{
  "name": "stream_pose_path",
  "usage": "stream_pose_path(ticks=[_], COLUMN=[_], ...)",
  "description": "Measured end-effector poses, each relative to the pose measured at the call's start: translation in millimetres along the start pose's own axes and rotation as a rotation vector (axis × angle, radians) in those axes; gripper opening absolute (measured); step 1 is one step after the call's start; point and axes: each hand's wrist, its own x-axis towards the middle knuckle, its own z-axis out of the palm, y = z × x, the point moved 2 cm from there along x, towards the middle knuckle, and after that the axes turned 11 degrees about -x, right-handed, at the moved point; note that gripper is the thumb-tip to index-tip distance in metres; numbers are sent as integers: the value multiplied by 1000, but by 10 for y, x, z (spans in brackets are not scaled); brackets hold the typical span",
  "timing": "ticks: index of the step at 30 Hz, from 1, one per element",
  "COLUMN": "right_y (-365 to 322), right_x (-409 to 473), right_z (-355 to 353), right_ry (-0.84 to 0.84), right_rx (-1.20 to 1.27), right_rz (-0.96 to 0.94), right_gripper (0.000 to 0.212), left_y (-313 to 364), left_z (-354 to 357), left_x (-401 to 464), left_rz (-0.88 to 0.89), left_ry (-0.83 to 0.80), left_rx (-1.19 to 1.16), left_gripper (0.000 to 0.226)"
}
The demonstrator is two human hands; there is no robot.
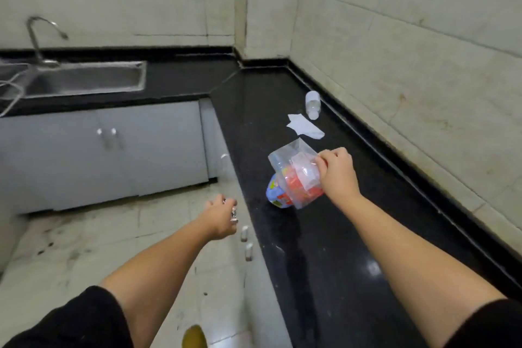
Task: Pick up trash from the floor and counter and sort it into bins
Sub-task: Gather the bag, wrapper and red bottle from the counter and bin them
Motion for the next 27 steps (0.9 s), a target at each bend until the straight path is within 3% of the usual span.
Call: stream_pose_path(ticks=[5, 11, 19, 27], right_y=[-868, -1978, -3118, -3789], right_x=[-408, -1246, -2786, -4824], right_z=[223, 750, 1047, 1017], right_ry=[-98, -337, -521, -656], right_rx=[144, 243, 209, 180], right_rz=[-227, -493, -812, -954], right_gripper=[23, 22, 24, 28], left_y=[-780, -1738, -2414, -2912], left_z=[-22, -1, 391, 1226], left_x=[-1068, -2465, -4245, -6382], left_rz=[-248, -589, -810, -1046], left_ry=[134, 276, 418, 468], left_rx=[-113, -239, -350, -456], left_gripper=[56, 57, 54, 58])
